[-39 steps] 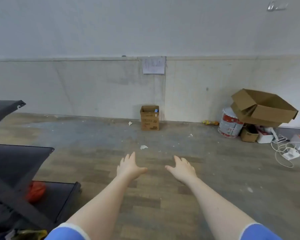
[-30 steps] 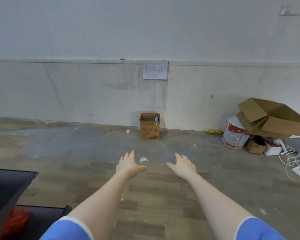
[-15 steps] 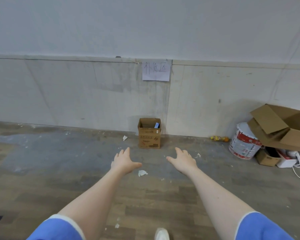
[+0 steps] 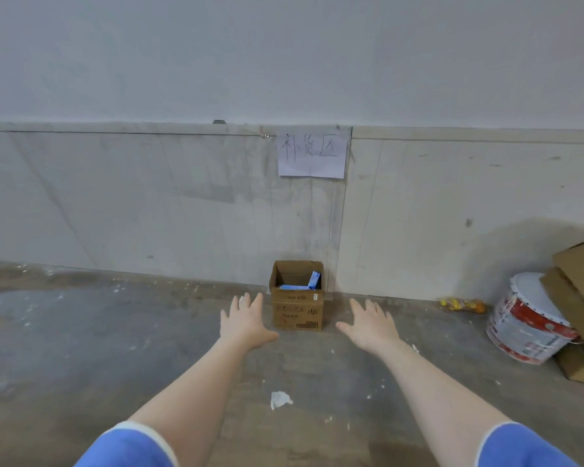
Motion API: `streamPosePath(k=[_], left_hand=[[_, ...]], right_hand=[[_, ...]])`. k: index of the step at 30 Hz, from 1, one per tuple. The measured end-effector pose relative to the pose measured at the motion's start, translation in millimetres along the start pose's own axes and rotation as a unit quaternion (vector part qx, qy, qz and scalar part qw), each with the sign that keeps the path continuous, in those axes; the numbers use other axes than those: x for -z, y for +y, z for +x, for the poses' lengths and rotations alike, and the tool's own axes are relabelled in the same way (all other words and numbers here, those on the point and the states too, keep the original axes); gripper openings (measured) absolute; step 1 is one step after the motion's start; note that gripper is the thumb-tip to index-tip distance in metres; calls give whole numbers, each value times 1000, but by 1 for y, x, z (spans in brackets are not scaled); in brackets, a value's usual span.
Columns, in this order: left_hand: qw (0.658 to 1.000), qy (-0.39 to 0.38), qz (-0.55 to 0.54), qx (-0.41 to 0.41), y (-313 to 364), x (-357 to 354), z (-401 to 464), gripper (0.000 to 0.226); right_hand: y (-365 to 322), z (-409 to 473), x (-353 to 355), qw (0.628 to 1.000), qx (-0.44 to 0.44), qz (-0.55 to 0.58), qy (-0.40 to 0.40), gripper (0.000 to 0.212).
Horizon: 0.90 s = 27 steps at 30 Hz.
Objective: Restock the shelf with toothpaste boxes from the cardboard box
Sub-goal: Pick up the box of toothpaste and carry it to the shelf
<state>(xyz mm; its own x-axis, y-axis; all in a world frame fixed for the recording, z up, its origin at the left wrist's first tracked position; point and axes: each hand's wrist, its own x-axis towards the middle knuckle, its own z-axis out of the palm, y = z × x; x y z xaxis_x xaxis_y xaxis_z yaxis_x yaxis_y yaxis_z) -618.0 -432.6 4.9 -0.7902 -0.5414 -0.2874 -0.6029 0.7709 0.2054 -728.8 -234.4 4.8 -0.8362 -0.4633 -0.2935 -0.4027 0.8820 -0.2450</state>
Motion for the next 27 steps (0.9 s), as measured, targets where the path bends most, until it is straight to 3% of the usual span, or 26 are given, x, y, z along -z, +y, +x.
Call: streamPosePath(k=[19, 27], left_hand=[[997, -64, 38, -25, -30, 65, 353, 85], [995, -78, 53, -34, -29, 73, 455, 76]], right_hand=[[-85, 315, 47, 998, -30, -56, -16, 59], [-98, 413, 53, 997, -34, -61, -26, 56]])
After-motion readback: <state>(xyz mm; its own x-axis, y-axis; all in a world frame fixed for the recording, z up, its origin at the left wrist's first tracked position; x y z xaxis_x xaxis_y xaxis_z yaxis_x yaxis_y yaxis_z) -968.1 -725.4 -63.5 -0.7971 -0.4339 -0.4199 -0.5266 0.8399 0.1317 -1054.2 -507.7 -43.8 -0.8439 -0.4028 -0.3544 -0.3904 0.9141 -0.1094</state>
